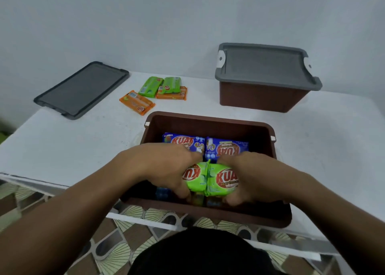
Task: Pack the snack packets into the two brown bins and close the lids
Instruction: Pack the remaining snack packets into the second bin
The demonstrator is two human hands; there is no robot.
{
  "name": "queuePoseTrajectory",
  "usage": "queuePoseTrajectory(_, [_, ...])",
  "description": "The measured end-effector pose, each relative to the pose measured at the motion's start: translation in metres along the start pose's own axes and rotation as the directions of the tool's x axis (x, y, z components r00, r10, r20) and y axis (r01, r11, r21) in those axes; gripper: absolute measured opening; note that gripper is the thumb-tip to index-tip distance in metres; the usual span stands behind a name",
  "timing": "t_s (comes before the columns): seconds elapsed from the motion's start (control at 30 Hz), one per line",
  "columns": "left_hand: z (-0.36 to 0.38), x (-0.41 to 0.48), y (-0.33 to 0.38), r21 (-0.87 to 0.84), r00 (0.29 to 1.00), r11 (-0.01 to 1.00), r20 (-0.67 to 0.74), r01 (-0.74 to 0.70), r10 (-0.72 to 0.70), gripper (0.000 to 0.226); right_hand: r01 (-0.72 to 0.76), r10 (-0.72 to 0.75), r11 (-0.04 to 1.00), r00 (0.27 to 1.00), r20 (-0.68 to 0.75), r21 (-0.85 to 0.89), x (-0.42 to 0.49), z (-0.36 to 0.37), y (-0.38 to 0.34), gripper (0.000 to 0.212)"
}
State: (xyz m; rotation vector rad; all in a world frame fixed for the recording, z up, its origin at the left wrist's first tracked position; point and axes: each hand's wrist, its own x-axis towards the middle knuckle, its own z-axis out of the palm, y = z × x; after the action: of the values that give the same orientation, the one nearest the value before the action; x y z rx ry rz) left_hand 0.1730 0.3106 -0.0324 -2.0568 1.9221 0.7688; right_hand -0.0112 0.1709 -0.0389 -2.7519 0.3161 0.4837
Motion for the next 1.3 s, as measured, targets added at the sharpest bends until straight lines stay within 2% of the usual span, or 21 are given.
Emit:
queuePoseTrajectory(0.17, [0.016, 0.005, -0.002, -0.082, 1.000, 0.997, 0.021, -0.007, 0.008, 0.066, 0.004, -0.002, 0.998, 1.000, 0.030, -0.069, 0.004, 0.009, 0.002, 0.066])
queuePoseTrajectory(0.27, [0.016, 0.007, -0.006, -0.188, 0.998, 0.982, 0.052, -0.016, 0.026, 0.071, 0.013, -0.004, 0.995, 0.996, 0.091, -0.103, 0.006, 0.011, 0.003, 0.064])
queuePoseTrajectory(0.37, [0.012, 0.004, -0.012, -0.286, 0.998, 0.957, 0.041, -0.042, 0.056, 0.076, 0.034, -0.032, 0.999, 0.986, 0.167, -0.012, 0.010, 0.005, 0.005, 0.059])
queuePoseTrajectory(0.43, [0.010, 0.003, -0.015, -0.318, 0.994, 0.946, 0.056, -0.071, 0.094, 0.069, 0.057, -0.069, 0.996, 0.979, 0.193, 0.066, 0.011, 0.000, 0.007, 0.060])
queuePoseTrajectory(0.57, [0.008, 0.003, -0.017, -0.386, 0.981, 0.920, 0.145, -0.064, 0.129, 0.057, 0.071, -0.085, 0.995, 0.970, 0.226, 0.070, 0.013, 0.000, 0.007, 0.050])
queuePoseTrajectory(0.67, [0.003, 0.004, -0.016, -0.391, 0.967, 0.919, 0.211, -0.049, 0.141, 0.059, 0.057, -0.078, 0.995, 0.961, 0.265, 0.085, 0.015, 0.001, 0.007, 0.046])
queuePoseTrajectory(0.87, [-0.004, 0.006, -0.011, -0.340, 0.934, 0.941, 0.339, 0.006, 0.116, 0.070, 0.026, -0.064, 0.993, 0.932, 0.357, 0.112, 0.020, 0.002, 0.005, 0.052])
queuePoseTrajectory(1.03, [-0.004, 0.007, -0.010, -0.325, 0.929, 0.946, 0.354, 0.015, 0.107, 0.070, -0.017, -0.042, 0.990, 0.916, 0.398, 0.143, 0.022, 0.001, 0.005, 0.054])
queuePoseTrajectory(1.3, [0.001, 0.007, -0.012, -0.343, 0.935, 0.939, 0.340, 0.027, 0.097, 0.051, -0.012, -0.038, 0.992, 0.922, 0.386, 0.127, 0.024, 0.003, 0.006, 0.058])
